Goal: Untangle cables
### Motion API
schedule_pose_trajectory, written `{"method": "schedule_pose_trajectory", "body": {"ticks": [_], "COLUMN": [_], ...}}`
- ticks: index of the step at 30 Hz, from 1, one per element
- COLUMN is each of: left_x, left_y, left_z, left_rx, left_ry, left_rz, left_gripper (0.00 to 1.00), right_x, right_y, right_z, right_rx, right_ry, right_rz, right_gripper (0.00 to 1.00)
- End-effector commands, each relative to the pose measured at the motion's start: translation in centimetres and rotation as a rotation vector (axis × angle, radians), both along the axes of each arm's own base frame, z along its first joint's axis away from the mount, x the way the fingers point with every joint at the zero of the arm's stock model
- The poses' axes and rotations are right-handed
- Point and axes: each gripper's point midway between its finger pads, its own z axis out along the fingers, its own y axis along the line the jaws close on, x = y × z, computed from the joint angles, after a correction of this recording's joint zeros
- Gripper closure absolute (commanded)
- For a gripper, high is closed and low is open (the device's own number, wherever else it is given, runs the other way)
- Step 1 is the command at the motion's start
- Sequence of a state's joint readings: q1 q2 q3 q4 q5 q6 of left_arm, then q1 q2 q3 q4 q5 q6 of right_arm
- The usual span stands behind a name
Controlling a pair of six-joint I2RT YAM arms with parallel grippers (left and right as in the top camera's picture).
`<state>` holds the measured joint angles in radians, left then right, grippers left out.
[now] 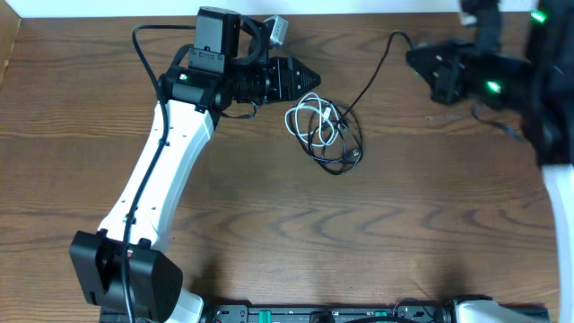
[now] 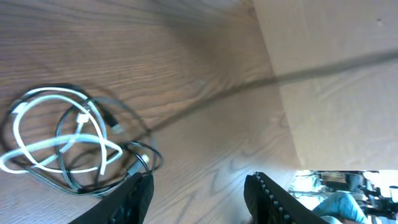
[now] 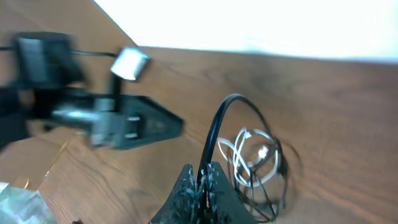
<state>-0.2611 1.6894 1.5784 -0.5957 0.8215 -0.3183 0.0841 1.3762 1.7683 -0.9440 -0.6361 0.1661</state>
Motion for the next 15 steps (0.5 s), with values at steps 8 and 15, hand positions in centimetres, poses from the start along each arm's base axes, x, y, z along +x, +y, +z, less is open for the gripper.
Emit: {"method": "schedule_pose_trajectory", "body": {"ticks": [8, 15], "left_x": [-1.2, -2.6], "left_y": [-3.6, -6.6], "left_z": [-3.9, -7.0], "left_rx": [0.065, 0.09], "left_ry": [0.026, 0.092], "left_rz": [-0.108, -0.182], "left_gripper": [0.44, 0.4], "right_x": [-3.2, -3.0], "right_y": [-3.5, -7.2], "right_z": [3.6, 2.7], "right_rx": [-0.016, -0.027], "right_ry": [-0.082, -0.013], "right_rz": [-0.225, -0.449], "right_gripper": [0.99, 0.99]}}
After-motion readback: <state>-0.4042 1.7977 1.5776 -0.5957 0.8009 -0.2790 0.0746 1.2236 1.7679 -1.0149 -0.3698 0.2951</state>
